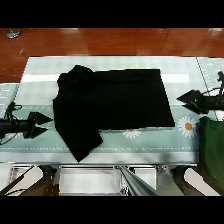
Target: Fold the shirts.
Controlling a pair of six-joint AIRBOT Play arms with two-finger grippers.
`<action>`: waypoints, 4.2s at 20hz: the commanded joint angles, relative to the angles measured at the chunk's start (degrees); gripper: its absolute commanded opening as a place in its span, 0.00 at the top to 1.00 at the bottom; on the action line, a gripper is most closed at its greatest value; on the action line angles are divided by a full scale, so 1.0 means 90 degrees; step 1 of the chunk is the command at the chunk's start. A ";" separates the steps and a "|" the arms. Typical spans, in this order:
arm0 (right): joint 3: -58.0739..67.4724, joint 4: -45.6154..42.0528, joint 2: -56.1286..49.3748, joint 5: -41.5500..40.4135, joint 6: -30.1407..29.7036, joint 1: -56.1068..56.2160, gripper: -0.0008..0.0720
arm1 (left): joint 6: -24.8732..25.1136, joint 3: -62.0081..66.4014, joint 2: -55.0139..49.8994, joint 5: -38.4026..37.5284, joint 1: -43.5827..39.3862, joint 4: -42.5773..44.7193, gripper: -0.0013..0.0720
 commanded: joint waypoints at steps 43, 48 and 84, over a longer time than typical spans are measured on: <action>0.3939 -0.0447 -0.1695 -0.0036 0.1426 0.1690 0.95 | 0.0763 0.3162 -0.0401 0.0248 -0.1702 -0.3004 0.94; 0.7288 -0.1231 -0.1127 0.0942 0.1644 0.1897 0.95 | -0.0610 0.7269 0.0279 0.0231 -0.2443 0.0199 0.94; 0.4447 -0.0379 -0.3099 -0.1355 0.0950 0.1933 0.95 | -0.2254 0.4617 -0.1872 0.3849 -0.3881 0.2171 0.94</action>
